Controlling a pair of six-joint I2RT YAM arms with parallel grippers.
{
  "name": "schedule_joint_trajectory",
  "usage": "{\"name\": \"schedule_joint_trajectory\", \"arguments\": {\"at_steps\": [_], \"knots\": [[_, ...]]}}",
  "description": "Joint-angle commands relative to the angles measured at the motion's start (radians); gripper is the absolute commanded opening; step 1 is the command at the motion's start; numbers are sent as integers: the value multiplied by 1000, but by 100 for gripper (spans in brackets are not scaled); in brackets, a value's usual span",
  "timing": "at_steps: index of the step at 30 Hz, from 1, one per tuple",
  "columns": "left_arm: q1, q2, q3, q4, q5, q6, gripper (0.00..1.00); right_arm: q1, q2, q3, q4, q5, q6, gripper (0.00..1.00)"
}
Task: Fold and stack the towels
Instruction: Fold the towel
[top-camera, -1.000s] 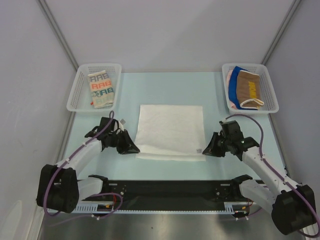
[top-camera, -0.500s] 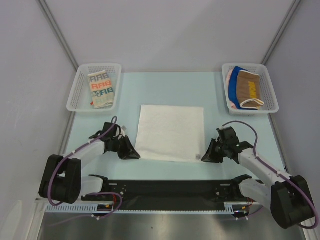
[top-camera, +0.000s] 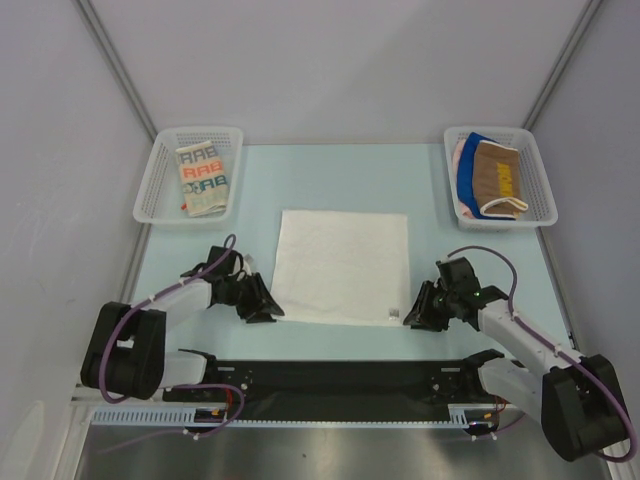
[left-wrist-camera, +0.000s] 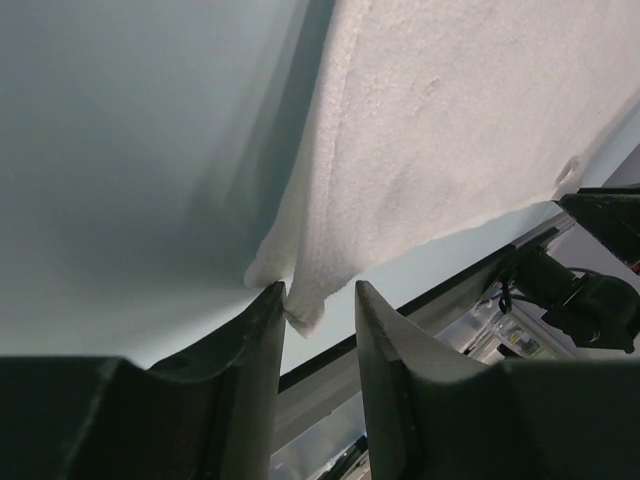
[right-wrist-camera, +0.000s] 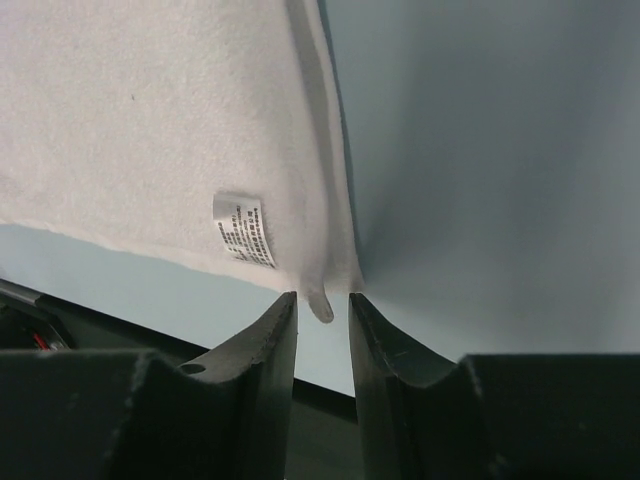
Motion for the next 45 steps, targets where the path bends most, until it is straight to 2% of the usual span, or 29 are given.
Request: {"name": "schedule_joint_trajectory", "arguments": {"at_steps": [1,2,3,6,7,14,18,20,24,25,27,29,30,34,40,45], "knots": [[-6,-6,0,0,15,-15,40,-24,-33,4,-28,11,-4,33],[-6,-17,3,-9,11,-10,43,-27,-30,8,-34,11,-4,31],[-6,-25,9,-20,0,-6,45,-30,-30,13,-39,13,-1,25],[-5,-57,48,-92,-25,13,49,-38,-30,33,-60,23,-3,14],[-3,-69,62,-129,-44,16,50,-44,-32,36,-65,17,-3,14],[15,-143,115,-236,-123,53,66,-48,-94,67,-146,42,26,28],[17,-158,193,-255,-141,65,66,-59,-121,154,-180,63,22,29],[17,-126,262,-230,-129,63,61,-62,-90,215,-145,69,12,30],[0,27,422,-134,-115,43,52,-85,106,350,8,49,-7,29],[-6,59,487,-82,-126,36,52,-87,202,385,89,51,-12,28],[-11,168,531,57,-111,16,51,-93,295,474,168,37,-15,28],[-18,265,617,116,-71,-10,45,-87,449,543,258,-2,-11,27],[-26,353,647,168,-56,-19,45,-84,500,608,294,-22,-3,26],[-72,533,821,263,13,-36,46,-50,717,760,435,-116,26,23],[-89,746,936,365,50,-85,44,14,980,896,675,-199,158,22],[-95,848,1020,336,49,-58,44,90,1149,1007,754,-217,238,20]]}}
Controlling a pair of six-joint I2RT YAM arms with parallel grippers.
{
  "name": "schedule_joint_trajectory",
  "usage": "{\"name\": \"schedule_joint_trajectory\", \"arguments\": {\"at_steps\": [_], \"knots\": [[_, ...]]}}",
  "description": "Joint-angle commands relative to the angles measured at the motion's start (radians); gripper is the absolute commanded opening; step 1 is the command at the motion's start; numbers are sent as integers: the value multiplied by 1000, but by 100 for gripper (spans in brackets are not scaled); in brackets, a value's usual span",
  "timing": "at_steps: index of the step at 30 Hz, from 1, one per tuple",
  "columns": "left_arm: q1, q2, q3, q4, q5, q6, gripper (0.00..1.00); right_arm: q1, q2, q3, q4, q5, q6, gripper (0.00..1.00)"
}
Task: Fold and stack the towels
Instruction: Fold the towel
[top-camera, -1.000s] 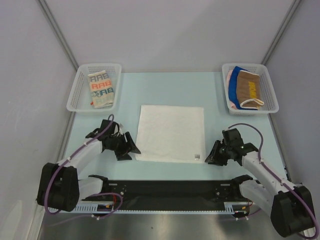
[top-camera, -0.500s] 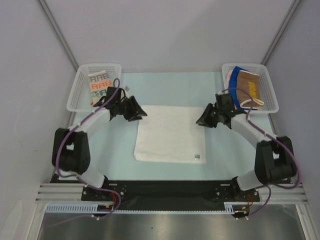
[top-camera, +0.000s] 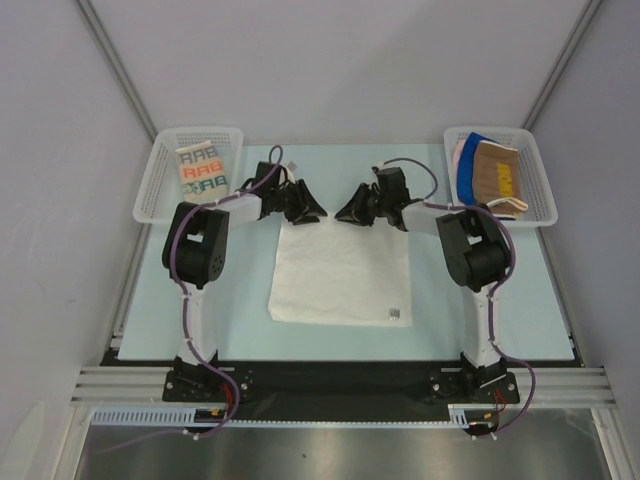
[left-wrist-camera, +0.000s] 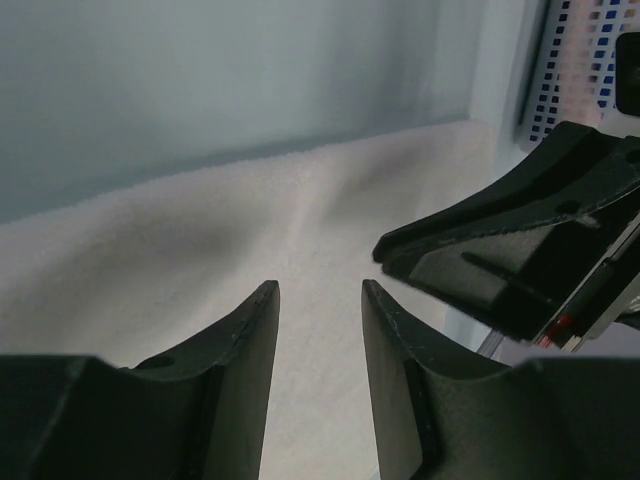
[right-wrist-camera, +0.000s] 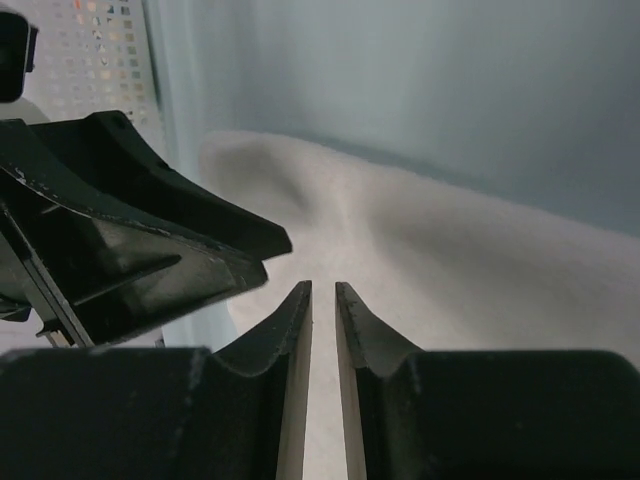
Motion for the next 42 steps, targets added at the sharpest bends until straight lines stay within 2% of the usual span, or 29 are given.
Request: {"name": "schedule_joint_trajectory", "arguments": {"at_steps": [1,8,13,17,33,42], "knots": [[-2,39,72,38,20,-1,45,50,109,90,169,-42,95,20],[1,96,85,21,-69,-20,46,73,218,95,258,56,190,18],[7,103,37,-1,-154,-78,45,35,220,19,373,80,282,17],[14,117,19,-4,-161,-100,45,-8,210,-47,433,84,328,17],[60,96,-21,79,-143,-150,46,-174,80,-308,554,114,353,15],[75,85,-52,194,-102,-182,47,-209,55,-296,468,114,279,15]]}}
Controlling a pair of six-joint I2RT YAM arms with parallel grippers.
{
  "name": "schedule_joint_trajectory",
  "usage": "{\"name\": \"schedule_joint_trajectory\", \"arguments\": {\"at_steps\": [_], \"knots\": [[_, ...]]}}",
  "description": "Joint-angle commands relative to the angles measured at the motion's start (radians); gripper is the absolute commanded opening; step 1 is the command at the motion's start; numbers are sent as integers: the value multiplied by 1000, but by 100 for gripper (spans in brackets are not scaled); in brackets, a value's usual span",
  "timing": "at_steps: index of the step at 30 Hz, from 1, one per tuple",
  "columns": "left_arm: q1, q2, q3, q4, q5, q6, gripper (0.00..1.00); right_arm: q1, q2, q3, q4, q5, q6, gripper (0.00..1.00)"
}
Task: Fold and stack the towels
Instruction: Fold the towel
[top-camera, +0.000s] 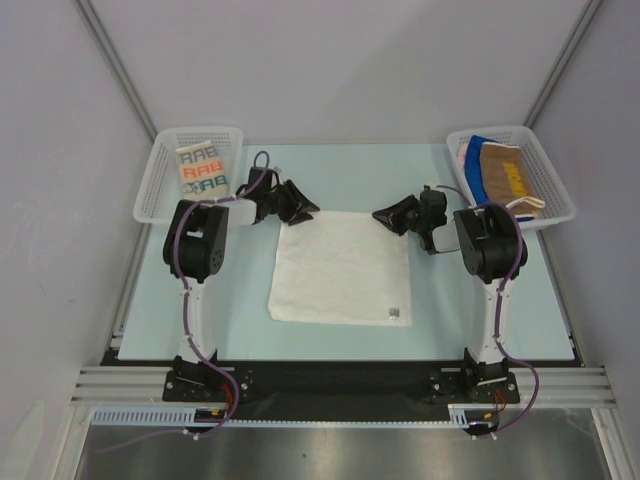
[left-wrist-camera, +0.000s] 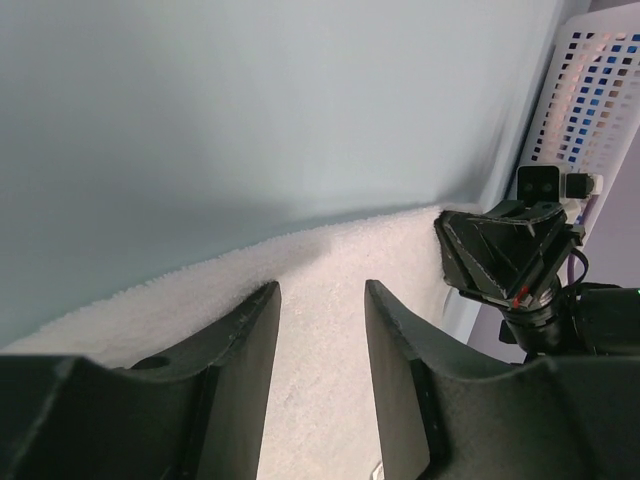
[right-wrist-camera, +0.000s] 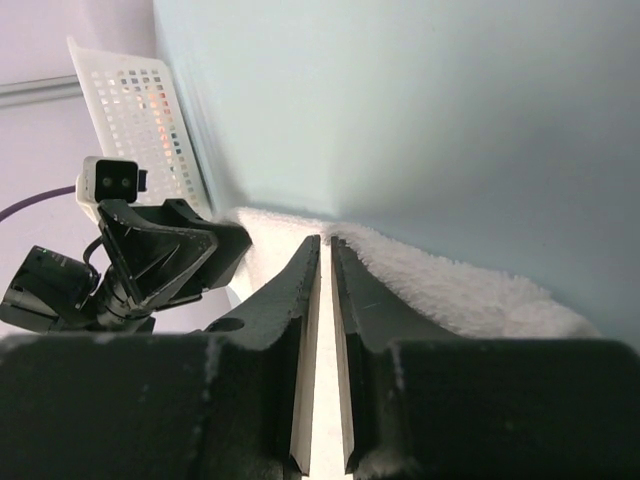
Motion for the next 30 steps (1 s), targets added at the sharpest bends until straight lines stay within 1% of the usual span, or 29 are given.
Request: {"name": "schedule_joint_trajectory", "arguments": {"at_steps": [1,3,6,10,13,17,20,26,30], "knots": [[21,-5,-25,50,-38,5,47,-8,-12,18,-93,52,-70,14],[21,-8,-19,65,-41,-1,48,-9,-4,20,-91,46,-70,14],[30,-10,-14,43,-65,-2,47,-9,13,18,-90,40,-68,14],[64,-22,-20,37,-85,7,47,-9,14,27,-110,42,-85,13],[85,-39,-17,11,-122,37,47,-9,16,35,-124,32,-96,13],[94,-33,19,-64,-160,85,46,-9,14,52,-146,29,-114,13],[101,-40,19,-117,-197,99,46,-9,11,70,-173,26,-136,13],[110,-56,22,-156,-261,146,46,-6,-3,121,-240,29,-192,13],[111,-65,41,-187,-301,186,45,0,-15,164,-321,48,-241,13]]}}
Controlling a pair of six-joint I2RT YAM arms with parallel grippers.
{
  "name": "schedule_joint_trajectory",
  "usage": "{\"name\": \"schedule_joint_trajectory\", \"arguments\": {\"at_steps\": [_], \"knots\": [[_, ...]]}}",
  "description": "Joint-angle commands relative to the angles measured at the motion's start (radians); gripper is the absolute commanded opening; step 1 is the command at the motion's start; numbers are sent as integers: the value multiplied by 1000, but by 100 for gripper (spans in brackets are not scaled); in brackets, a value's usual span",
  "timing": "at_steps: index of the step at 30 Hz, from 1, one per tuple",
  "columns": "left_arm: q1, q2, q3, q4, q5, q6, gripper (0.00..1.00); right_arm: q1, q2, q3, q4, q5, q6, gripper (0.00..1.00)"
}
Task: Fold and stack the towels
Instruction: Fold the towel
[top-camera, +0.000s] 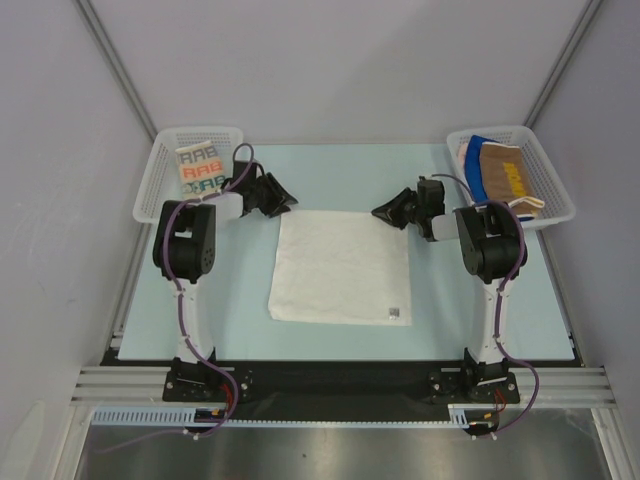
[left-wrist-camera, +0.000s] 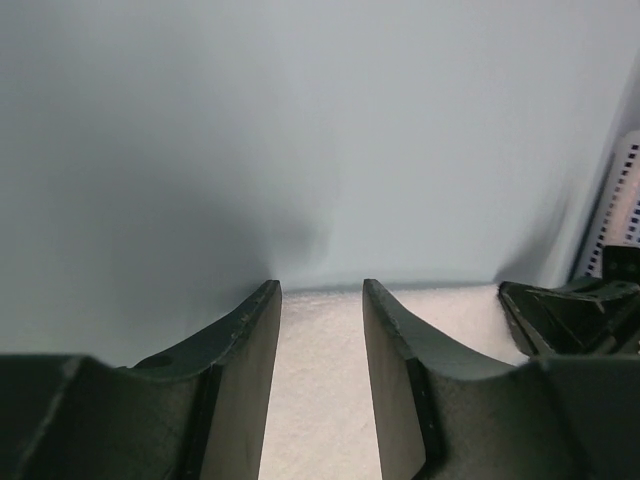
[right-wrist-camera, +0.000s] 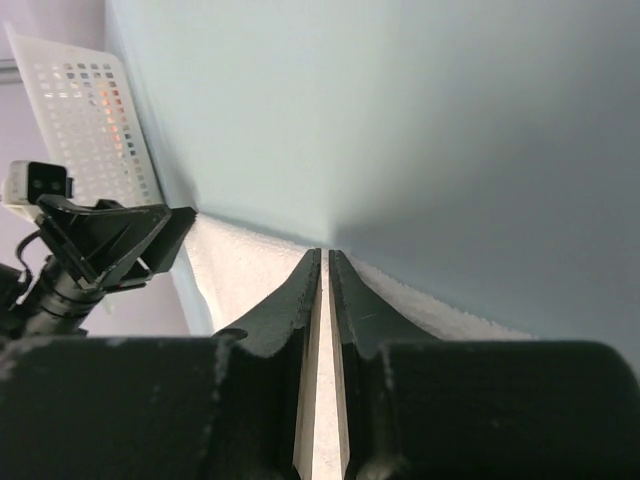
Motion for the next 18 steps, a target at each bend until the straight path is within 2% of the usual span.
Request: {"name": "schedule_joint_trajectory", "arguments": {"at_steps": [1,18], "knots": [[29,-34,24,-105,-140,94,45,-2,-22,50,-132,71,-98,13],[35,2,73,-151,-129,122,44,-56,-133,83,-324,143,-251,13]]}}
